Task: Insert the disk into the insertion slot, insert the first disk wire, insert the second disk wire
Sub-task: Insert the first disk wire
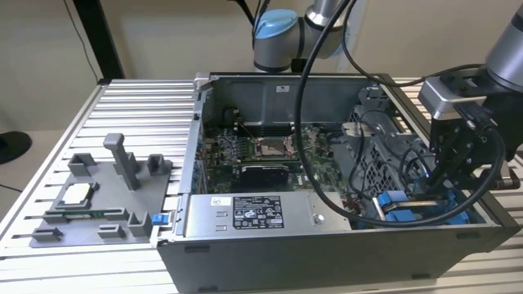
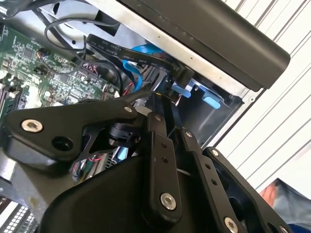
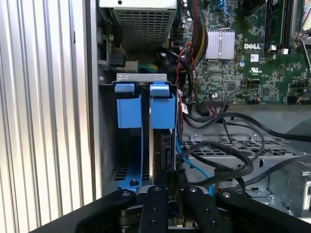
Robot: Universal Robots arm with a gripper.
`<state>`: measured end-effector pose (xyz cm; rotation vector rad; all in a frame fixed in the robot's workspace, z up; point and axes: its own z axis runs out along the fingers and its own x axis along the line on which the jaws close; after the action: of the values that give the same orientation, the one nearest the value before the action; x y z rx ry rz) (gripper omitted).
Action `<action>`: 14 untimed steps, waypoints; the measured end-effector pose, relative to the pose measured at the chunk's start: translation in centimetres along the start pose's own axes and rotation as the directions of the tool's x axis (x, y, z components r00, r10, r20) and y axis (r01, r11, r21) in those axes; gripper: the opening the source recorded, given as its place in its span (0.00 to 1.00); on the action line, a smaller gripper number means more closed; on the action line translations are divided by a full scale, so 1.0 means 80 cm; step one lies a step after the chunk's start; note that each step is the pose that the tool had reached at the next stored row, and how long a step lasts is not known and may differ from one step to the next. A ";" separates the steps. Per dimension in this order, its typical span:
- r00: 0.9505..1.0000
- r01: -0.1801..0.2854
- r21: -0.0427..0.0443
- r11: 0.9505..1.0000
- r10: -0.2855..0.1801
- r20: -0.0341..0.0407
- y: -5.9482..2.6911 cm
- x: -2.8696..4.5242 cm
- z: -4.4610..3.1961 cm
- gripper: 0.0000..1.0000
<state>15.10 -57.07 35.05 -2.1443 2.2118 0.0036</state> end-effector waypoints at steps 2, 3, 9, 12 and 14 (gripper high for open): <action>1.000 -0.007 0.000 1.000 0.007 0.000 0.000 0.0009 0.0000 0.00; 1.000 -0.010 0.000 1.000 0.010 0.000 0.000 0.0009 0.0000 0.00; 1.000 -0.024 0.001 1.000 0.024 -0.001 0.001 0.0010 0.0012 0.00; 0.999 -0.032 0.000 0.999 0.032 -0.001 0.001 0.0012 0.0053 0.00; 0.999 -0.036 0.000 0.999 0.036 -0.001 0.001 0.0013 0.0084 0.00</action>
<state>15.03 -57.14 34.38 -2.1048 2.2512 0.0040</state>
